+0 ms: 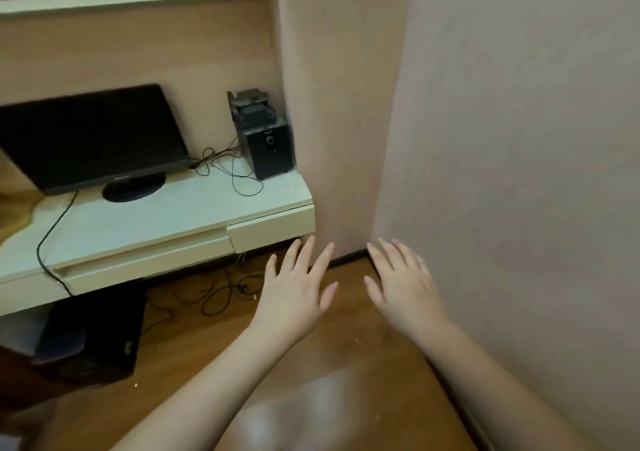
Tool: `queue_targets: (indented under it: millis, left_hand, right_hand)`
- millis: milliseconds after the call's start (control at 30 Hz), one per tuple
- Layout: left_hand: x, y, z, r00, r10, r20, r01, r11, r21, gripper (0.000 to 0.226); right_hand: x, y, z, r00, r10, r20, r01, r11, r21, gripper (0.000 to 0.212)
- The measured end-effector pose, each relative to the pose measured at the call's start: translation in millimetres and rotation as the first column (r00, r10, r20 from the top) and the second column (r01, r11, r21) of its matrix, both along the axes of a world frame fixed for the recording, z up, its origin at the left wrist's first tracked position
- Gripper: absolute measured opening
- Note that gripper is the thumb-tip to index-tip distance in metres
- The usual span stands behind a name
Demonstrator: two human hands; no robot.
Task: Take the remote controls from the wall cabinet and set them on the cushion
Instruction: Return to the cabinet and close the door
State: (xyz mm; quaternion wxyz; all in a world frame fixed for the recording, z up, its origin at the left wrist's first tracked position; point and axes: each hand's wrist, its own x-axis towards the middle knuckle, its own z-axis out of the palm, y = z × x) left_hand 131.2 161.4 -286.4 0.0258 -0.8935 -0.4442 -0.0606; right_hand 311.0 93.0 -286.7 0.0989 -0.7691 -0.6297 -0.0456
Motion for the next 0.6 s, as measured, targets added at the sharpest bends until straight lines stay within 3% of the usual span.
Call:
queue_targets:
  millis: [300,600]
  left_hand:
    - [-81,110,61,0.996,0.057,0.075,-0.057,0.998,-0.007,0.061]
    - [-98,197,135,0.991,0.017,0.131,-0.022,0.999,0.035,0.057]
  right_hand:
    - [-73,126,67,0.991,0.127,0.028,-0.13,0.985,0.112,0.054]
    - [-72,212,149,0.978,0.17,0.122,-0.187,0.97,0.152,0.05]
